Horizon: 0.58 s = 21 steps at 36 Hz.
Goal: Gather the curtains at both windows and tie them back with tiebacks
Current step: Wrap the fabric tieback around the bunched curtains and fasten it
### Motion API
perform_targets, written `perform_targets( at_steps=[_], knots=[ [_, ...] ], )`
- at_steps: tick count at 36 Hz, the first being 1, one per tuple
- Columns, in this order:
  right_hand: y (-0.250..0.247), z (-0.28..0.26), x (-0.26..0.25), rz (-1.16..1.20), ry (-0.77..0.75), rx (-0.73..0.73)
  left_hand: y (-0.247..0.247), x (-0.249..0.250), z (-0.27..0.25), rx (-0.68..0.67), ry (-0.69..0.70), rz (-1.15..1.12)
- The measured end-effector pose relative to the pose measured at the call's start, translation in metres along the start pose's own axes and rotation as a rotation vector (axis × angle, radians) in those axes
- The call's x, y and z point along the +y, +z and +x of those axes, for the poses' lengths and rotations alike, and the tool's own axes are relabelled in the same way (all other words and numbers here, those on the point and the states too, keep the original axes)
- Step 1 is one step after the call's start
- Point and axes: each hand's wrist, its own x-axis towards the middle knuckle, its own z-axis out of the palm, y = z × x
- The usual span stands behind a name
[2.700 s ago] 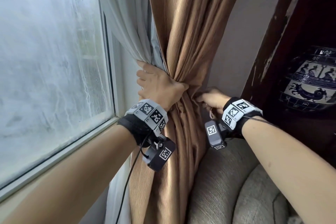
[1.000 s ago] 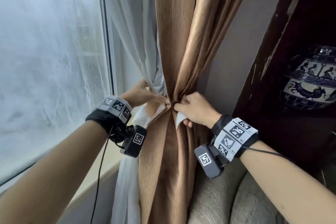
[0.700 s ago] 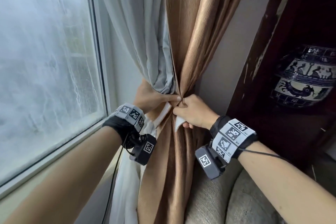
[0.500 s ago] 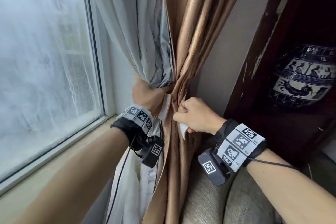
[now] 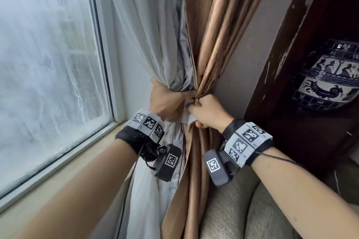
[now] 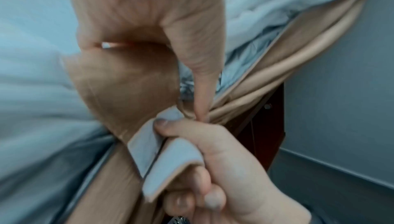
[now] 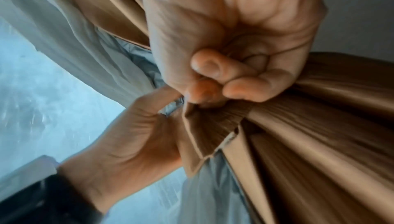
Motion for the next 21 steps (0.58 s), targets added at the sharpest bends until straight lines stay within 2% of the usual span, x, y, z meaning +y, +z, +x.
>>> perform_targets(
  at_steps=[2, 4, 6, 10, 16, 18, 21],
  knots=[
    [-0.001, 0.002, -0.001, 0.032, 0.028, -0.016, -0.010, -0.002, 0.002, -0.159, 0.020, -0.033],
    [0.000, 0.003, -0.002, 0.044, 0.039, -0.019, -0.016, -0.003, 0.000, -0.212, 0.020, 0.010],
    [0.004, 0.003, -0.002, 0.022, 0.017, -0.010, -0.016, 0.000, -0.004, -0.154, 0.043, 0.068],
    [0.005, 0.002, -0.002, -0.036, -0.067, 0.046, -0.009, 0.004, -0.013, 0.050, 0.109, 0.160],
    [0.001, -0.001, 0.002, -0.124, -0.118, 0.134, 0.007, 0.002, -0.004, 0.149, 0.031, 0.071],
    [-0.003, -0.003, 0.002, -0.205, -0.146, 0.205, 0.011, 0.003, 0.002, 0.168, 0.004, 0.065],
    [-0.011, -0.004, 0.006, -0.279, -0.315, 0.367, 0.016, 0.002, 0.010, 0.192, -0.031, 0.102]
  ],
)
